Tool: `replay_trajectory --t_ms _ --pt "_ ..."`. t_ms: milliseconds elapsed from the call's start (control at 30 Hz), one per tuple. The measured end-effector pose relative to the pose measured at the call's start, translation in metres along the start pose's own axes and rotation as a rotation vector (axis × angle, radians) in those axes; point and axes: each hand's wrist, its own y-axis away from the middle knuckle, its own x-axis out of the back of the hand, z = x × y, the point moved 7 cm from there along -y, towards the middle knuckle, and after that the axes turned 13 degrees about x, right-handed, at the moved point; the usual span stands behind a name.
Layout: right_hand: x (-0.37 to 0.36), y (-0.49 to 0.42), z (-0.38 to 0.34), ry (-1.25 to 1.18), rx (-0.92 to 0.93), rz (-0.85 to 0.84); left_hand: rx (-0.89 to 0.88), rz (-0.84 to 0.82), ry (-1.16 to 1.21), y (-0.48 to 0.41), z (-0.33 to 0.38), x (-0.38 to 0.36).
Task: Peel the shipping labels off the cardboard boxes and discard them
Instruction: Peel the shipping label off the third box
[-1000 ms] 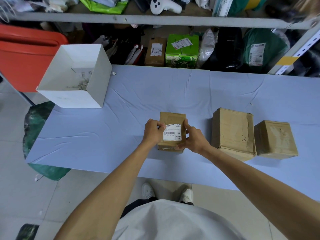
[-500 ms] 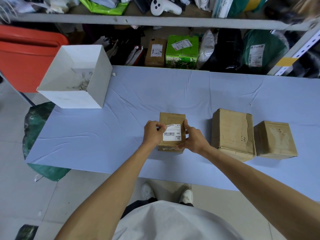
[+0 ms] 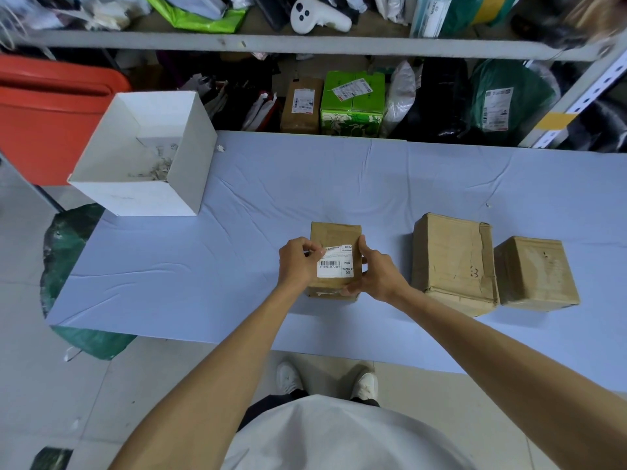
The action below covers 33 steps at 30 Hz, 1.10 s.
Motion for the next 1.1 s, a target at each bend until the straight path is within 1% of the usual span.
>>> replay_trajectory --t_ms 167,267,367,700,1100 --pt "0.0008 -0.0001 0.0013 -0.011 -0.011 0.014 -0.035 -0.010 0.013 0.0022 0.0021 -0.0004" --pt "-0.0003 -0.0005 -0.0006 -0.010 -0.004 0.014 -0.074 0.015 0.010 0.0030 0.0028 0.0004" --pt "0.0006 -0.0003 0.0009 -0.011 -0.004 0.016 -0.087 -0.013 0.021 0.0026 0.0032 -0.0016" --pt "-0.0006 -0.0021 0.0029 0.000 -0.008 0.006 -0.077 -0.053 -0.006 0.0063 0.0072 -0.0002" --pt "-0.0013 -0.0025 0.0033 -0.008 0.000 0.010 -0.047 -0.064 -0.033 0.0094 0.0079 0.0021"
